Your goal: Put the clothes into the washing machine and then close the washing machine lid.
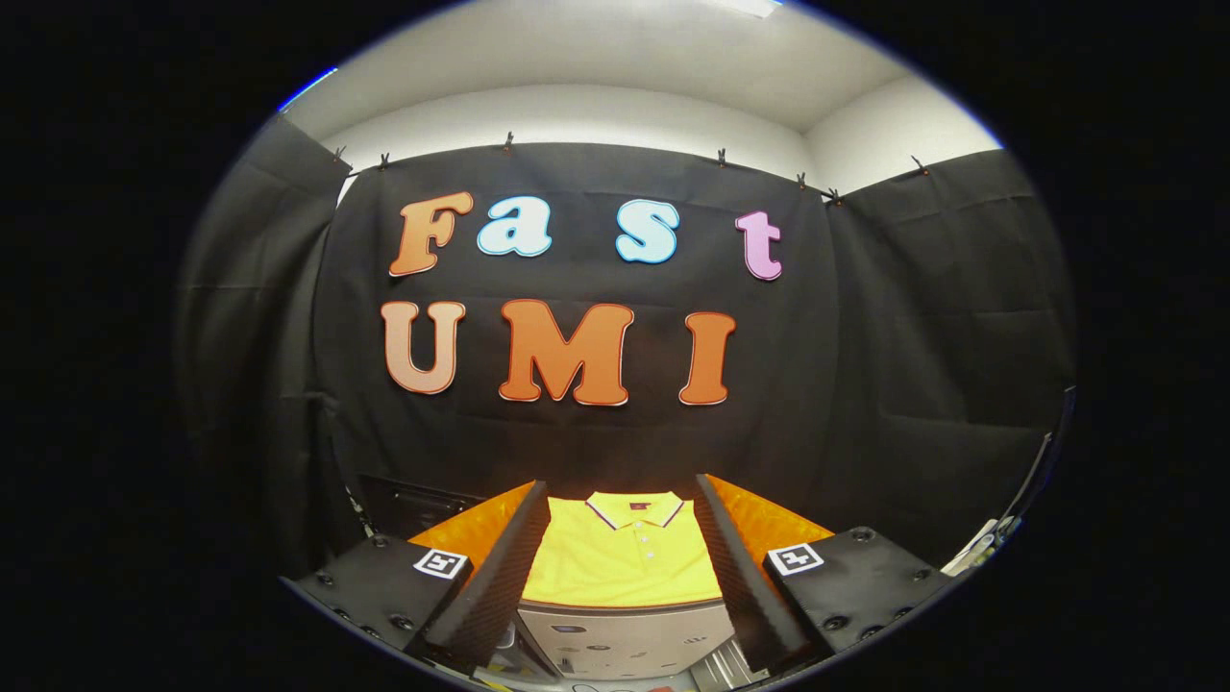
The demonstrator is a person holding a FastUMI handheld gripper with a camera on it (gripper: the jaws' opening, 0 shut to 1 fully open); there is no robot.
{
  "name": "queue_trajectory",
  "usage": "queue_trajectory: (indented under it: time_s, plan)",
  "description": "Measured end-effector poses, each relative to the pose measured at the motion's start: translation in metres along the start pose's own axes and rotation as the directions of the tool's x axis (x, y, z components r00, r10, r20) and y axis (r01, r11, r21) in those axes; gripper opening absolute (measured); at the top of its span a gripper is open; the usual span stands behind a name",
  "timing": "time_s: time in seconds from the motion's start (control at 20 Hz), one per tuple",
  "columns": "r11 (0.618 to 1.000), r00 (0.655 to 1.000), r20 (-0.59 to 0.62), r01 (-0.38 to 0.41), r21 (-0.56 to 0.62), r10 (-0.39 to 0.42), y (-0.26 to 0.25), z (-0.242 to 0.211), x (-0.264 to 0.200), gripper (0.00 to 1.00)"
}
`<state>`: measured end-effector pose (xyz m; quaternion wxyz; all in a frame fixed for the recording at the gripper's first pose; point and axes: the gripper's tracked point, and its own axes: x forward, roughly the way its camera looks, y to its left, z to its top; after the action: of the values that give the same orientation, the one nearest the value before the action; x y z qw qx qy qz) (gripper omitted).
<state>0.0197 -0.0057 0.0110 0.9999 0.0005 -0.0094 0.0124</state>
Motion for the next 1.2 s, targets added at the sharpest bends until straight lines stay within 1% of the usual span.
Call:
queue_trajectory:
  time_s: [0.25, 0.6, 0.75, 0.95, 1.1, 1.2]
  plan:
    - [1.000, 1.000, 0.016, -0.014, 0.009, 0.014, -0.002, 0.009, 0.014, 0.98]
    - [0.999, 0.999, 0.014, -0.030, 0.022, 0.030, -0.006, 0.005, 0.029, 0.98]
    - [0.998, 0.999, 0.006, -0.048, 0.048, 0.047, -0.008, 0.000, 0.043, 0.98]
    - [0.996, 0.995, -0.075, -0.056, 0.069, 0.062, -0.024, -0.031, 0.090, 0.98]
    - [0.994, 0.987, -0.139, -0.066, 0.089, 0.078, -0.036, -0.058, 0.132, 0.98]
    - [0.994, 0.981, -0.181, -0.059, 0.093, 0.075, -0.045, -0.074, 0.160, 0.98]
